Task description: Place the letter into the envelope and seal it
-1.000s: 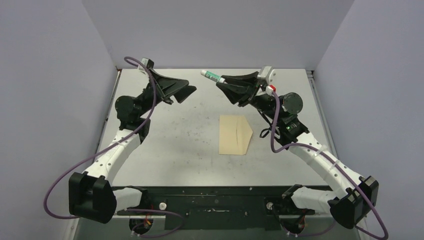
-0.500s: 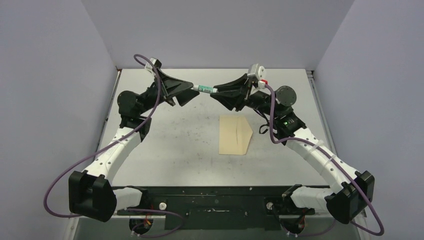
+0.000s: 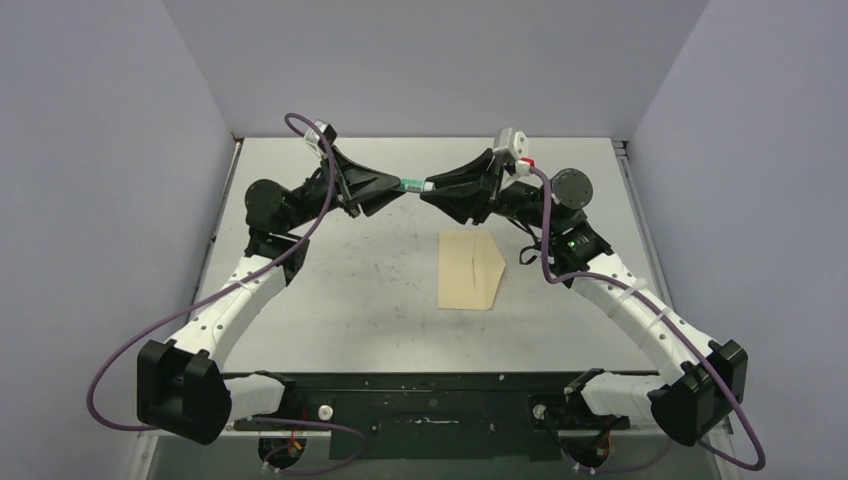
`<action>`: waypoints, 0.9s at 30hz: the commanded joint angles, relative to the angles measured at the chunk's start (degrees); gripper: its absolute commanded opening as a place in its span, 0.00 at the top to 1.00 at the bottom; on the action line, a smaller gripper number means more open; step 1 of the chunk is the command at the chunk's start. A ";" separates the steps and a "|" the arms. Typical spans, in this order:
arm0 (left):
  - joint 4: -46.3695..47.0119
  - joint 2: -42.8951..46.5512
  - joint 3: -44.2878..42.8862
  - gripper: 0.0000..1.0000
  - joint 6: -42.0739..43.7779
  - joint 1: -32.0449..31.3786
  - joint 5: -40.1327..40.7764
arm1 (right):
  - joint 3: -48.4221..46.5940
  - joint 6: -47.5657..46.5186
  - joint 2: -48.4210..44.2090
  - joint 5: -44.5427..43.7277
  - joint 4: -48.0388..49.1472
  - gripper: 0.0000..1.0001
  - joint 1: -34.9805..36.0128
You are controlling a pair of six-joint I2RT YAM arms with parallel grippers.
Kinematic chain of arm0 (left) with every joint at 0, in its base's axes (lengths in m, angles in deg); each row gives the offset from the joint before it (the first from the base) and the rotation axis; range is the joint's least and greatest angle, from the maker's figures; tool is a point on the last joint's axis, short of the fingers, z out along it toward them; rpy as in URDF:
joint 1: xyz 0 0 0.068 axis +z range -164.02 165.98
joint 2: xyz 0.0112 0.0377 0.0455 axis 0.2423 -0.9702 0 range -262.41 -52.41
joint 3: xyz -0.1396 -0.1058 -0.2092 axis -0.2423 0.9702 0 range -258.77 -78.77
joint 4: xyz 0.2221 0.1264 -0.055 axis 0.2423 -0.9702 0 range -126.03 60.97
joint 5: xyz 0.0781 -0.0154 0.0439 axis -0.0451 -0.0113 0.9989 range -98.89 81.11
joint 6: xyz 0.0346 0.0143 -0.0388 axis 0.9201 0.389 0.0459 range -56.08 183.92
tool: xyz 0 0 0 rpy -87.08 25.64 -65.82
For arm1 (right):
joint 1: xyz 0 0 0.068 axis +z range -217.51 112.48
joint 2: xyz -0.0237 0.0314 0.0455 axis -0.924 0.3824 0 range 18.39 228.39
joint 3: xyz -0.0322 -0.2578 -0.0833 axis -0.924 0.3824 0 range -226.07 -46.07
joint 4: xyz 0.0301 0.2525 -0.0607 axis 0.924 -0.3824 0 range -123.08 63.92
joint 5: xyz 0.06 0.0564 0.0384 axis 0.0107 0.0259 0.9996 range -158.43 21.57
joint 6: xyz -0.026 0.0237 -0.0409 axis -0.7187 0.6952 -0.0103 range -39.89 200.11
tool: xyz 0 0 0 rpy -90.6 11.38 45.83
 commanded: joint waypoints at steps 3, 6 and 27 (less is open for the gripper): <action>2.08 0.03 -1.10 0.60 -0.24 -0.37 -0.13 | -2.54 0.92 0.22 4.21 2.62 0.95 -0.91; 2.29 0.04 -0.69 0.63 -0.33 -0.32 0.19 | -2.53 1.60 0.27 4.77 2.85 0.95 -1.23; 10.69 -2.27 -1.90 1.00 -5.40 -5.41 5.18 | 2.29 8.19 3.42 -1.38 24.73 0.21 3.66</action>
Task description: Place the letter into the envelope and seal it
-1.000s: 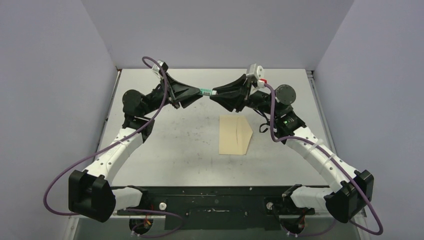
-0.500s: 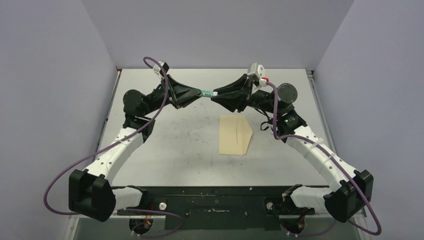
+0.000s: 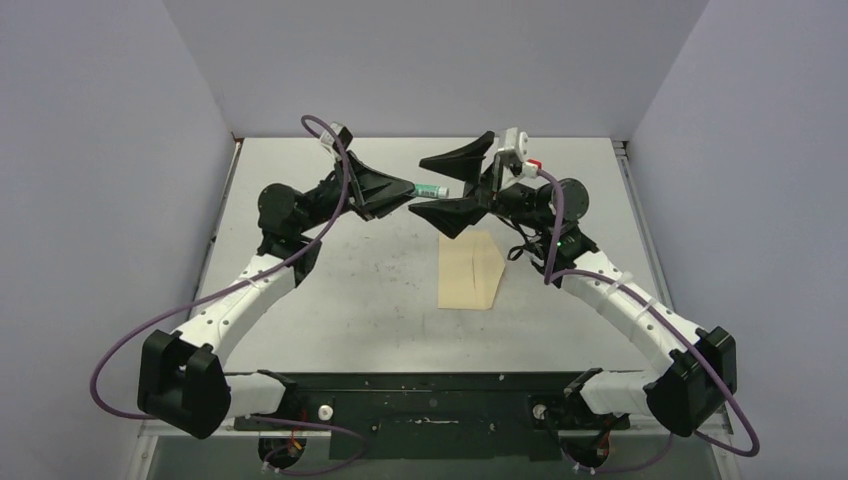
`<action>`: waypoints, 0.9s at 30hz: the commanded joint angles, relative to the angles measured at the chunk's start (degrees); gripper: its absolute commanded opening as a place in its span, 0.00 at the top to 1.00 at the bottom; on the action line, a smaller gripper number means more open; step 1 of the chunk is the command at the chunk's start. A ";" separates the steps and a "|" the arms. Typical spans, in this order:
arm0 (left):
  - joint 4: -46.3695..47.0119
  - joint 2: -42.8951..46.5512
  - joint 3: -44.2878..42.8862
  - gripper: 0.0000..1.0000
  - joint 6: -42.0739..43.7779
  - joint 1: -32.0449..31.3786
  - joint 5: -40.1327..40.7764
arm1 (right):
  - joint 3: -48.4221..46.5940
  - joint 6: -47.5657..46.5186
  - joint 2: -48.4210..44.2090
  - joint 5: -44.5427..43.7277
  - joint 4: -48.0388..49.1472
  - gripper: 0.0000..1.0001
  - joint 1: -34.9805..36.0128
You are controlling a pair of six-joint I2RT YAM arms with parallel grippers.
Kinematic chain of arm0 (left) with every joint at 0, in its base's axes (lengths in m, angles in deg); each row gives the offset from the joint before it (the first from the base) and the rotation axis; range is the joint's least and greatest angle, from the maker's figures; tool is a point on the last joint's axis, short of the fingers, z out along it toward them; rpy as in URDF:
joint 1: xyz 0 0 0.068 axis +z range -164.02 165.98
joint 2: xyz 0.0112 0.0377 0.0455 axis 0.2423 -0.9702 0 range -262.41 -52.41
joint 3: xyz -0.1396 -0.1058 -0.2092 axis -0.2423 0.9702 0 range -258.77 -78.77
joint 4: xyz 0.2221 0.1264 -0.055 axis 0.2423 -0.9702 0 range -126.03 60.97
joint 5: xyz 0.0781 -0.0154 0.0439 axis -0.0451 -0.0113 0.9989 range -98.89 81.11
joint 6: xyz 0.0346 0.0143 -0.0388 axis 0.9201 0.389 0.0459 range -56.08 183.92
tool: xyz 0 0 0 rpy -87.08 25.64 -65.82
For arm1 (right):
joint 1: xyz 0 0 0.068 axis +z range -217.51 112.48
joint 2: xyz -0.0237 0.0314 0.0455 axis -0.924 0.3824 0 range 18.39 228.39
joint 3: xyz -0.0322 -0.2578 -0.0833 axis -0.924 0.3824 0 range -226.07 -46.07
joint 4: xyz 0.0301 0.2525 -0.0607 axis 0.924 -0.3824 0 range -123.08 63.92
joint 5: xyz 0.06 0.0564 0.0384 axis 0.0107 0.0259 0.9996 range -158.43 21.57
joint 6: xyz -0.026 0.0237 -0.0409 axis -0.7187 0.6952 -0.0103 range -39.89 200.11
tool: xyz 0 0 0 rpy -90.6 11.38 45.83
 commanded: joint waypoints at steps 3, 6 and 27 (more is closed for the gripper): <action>12.92 -1.73 -1.13 1.00 -7.29 -2.30 5.40 | 1.53 -0.69 1.79 -2.55 14.41 0.24 4.08; 14.22 -1.84 -0.92 1.00 -8.55 -2.95 6.50 | 2.03 -1.08 1.86 -2.95 16.03 0.31 4.69; 14.04 -0.92 0.41 1.00 -8.06 -2.83 8.32 | 0.10 -5.48 -0.51 -3.57 7.44 0.64 4.30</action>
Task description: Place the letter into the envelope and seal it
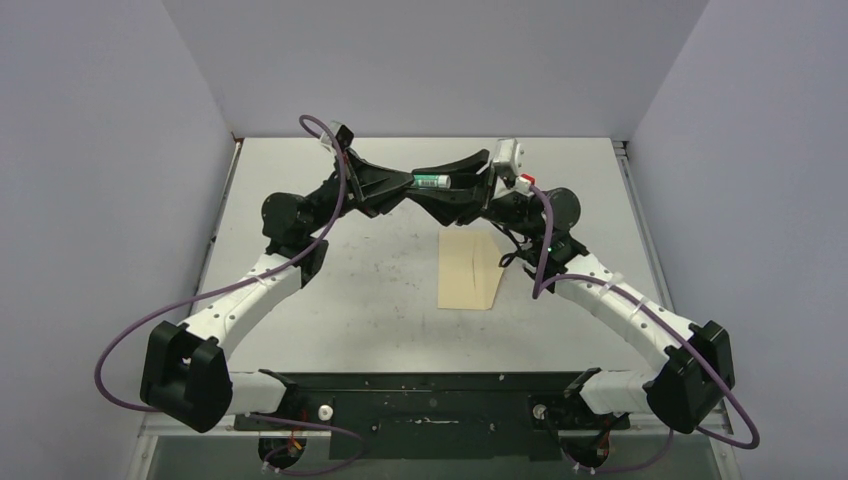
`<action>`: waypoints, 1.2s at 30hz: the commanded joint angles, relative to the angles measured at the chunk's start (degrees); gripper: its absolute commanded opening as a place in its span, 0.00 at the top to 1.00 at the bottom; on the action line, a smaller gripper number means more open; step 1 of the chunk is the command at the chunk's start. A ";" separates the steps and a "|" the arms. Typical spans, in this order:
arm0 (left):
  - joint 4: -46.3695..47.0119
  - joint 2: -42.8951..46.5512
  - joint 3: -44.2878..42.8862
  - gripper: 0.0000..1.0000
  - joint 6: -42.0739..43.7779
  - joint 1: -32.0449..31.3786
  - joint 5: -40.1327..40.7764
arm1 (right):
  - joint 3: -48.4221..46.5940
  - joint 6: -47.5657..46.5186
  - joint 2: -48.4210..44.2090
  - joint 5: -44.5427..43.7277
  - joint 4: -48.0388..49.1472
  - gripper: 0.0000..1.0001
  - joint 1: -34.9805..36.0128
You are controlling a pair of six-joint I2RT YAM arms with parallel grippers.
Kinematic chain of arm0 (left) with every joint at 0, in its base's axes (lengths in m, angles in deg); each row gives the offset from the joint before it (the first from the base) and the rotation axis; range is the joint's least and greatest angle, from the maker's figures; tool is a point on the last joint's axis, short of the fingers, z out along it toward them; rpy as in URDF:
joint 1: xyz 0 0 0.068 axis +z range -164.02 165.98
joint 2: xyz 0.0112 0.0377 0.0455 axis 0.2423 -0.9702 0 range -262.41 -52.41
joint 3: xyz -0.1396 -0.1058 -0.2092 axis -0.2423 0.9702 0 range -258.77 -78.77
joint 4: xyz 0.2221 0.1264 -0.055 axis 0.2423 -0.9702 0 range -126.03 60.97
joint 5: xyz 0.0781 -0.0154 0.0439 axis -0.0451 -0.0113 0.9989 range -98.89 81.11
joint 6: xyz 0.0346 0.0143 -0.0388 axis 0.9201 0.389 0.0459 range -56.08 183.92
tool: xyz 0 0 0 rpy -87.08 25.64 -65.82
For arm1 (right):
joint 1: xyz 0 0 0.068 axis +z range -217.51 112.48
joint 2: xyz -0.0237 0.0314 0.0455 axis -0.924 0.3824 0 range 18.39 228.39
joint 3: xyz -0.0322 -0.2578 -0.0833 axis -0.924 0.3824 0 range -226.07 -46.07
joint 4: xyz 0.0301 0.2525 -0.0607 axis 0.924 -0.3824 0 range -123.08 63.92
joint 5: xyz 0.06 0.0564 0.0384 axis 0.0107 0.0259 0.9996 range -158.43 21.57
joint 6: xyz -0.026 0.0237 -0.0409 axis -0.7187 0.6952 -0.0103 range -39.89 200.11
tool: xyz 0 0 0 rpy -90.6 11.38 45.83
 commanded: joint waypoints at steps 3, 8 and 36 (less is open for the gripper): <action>2.82 1.48 -0.29 1.00 0.54 0.10 2.23 | -2.07 -1.02 -2.28 1.15 -0.95 0.67 0.07; 1.86 1.65 -0.26 1.00 1.08 0.19 2.06 | -2.49 -1.04 -2.73 -1.25 -3.22 0.95 -0.09; -40.95 6.71 3.32 0.32 39.87 1.86 2.40 | -6.43 3.86 -0.96 -42.89 -60.21 0.95 -4.49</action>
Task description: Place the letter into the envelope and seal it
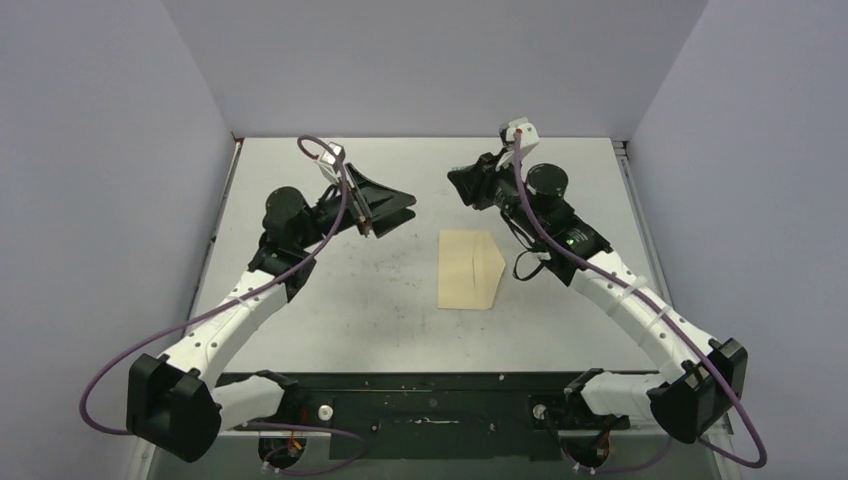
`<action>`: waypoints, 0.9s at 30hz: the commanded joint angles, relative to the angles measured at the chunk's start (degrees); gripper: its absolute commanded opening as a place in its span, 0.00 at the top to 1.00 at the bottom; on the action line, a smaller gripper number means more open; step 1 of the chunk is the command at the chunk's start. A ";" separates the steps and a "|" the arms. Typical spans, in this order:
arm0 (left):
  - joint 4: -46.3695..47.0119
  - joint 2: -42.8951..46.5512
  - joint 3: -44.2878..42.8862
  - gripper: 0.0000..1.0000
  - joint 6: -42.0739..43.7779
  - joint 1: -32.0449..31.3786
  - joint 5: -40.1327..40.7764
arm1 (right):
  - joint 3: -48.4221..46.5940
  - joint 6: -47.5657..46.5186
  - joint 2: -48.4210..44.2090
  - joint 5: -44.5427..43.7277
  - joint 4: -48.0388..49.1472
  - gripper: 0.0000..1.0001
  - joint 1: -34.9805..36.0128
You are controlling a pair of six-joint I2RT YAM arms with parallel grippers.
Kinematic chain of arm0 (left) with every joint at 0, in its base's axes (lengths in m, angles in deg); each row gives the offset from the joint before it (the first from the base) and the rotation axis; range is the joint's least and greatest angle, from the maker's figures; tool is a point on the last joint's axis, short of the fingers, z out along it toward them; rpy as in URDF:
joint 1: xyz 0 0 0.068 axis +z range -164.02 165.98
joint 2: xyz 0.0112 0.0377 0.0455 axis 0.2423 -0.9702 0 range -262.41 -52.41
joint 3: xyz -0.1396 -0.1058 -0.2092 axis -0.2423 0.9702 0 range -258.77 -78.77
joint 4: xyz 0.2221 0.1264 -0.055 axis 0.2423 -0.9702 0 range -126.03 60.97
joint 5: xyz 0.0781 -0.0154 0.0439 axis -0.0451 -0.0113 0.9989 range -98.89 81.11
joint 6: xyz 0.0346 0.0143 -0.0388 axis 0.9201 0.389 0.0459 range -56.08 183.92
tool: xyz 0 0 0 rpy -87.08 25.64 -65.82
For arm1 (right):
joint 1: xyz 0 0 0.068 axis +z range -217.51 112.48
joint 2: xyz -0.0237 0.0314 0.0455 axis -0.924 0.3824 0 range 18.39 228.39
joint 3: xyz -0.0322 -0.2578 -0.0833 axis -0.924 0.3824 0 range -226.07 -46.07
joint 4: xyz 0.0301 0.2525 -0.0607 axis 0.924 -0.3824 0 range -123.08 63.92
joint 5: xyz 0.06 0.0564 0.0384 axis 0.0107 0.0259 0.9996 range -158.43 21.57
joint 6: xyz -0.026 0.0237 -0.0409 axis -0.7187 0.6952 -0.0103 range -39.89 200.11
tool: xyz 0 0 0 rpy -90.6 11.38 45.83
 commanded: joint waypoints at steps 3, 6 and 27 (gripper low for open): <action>-11.68 -6.01 0.05 0.45 16.27 -0.10 1.32 | 0.94 2.35 5.17 -11.79 -25.63 0.95 -0.56; -9.86 -11.10 -0.47 0.58 18.79 -1.56 2.52 | 2.36 3.65 8.29 -11.79 -29.45 0.95 -0.55; -4.65 -48.92 -16.68 0.93 24.54 -6.59 9.80 | -0.35 4.13 28.28 -12.50 -25.27 0.95 -1.24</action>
